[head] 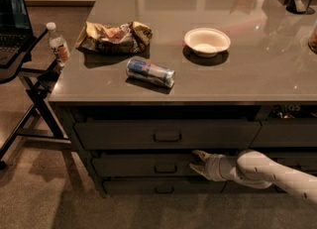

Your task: Open middle drawer

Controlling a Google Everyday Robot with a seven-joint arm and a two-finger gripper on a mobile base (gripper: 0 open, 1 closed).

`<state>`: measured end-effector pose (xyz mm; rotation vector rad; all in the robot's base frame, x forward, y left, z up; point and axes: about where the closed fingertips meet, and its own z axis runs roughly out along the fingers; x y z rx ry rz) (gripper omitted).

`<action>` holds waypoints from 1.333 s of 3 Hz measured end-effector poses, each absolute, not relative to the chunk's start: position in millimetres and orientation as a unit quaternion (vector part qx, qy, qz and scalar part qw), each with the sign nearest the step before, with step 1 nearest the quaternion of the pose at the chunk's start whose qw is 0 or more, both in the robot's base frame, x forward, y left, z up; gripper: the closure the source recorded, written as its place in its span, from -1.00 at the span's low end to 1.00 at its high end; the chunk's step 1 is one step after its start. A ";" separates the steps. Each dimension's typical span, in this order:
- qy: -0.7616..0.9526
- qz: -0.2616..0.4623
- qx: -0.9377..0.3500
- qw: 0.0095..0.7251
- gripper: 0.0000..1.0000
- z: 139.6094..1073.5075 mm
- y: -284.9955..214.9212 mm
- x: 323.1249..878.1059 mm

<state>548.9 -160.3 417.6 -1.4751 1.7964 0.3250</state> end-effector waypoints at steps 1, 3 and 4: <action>0.702 0.121 -0.582 0.392 1.00 426.1 -160.8 550.4; 0.702 0.121 -0.582 0.392 0.15 429.7 -160.8 550.7; 0.702 0.121 -0.582 0.392 -0.31 429.6 -160.7 550.7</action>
Offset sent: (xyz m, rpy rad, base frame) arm -0.2739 -0.0707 -0.0042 0.0029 0.0198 -0.0853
